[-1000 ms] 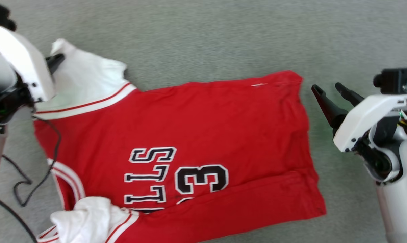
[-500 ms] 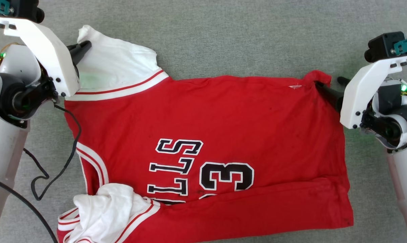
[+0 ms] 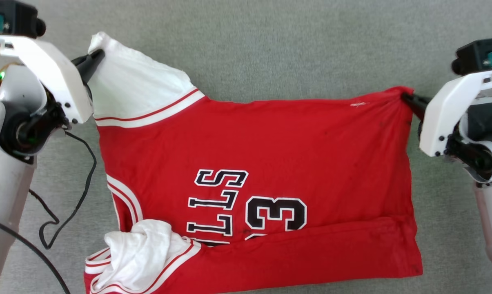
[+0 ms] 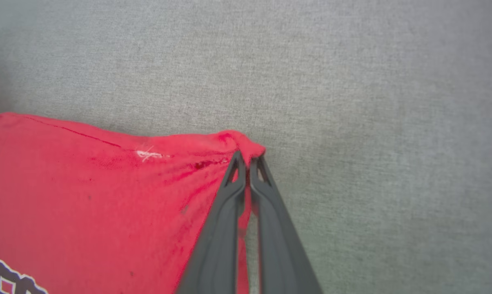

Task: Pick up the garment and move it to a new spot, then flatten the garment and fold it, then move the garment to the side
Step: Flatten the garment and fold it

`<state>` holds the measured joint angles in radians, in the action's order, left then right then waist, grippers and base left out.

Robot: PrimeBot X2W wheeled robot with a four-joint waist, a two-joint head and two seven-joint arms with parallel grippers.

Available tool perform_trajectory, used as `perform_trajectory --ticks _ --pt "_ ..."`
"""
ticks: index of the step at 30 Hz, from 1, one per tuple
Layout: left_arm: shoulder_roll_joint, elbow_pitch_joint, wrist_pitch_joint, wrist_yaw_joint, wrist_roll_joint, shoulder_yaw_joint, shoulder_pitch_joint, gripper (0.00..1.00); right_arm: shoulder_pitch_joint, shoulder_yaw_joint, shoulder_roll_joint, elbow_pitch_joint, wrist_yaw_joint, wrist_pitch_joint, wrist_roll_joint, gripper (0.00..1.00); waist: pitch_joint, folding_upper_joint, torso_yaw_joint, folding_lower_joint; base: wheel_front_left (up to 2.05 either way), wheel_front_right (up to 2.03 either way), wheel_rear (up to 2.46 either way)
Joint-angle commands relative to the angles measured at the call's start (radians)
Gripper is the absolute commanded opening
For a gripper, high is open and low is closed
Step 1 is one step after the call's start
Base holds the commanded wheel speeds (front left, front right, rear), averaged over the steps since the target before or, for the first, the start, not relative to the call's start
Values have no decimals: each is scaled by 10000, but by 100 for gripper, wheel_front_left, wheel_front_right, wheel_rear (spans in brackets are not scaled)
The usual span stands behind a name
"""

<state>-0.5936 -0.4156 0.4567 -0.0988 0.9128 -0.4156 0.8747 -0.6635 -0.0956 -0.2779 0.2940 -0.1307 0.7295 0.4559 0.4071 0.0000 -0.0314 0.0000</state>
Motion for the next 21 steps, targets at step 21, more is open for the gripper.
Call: perform_trajectory --ticks 21 --pt "-239 2710 -2660 1608 818 919 -6907 0 4498 1597 1016 -755 1 -1218 -263 0 -2455 0 448 0 0 0 0"
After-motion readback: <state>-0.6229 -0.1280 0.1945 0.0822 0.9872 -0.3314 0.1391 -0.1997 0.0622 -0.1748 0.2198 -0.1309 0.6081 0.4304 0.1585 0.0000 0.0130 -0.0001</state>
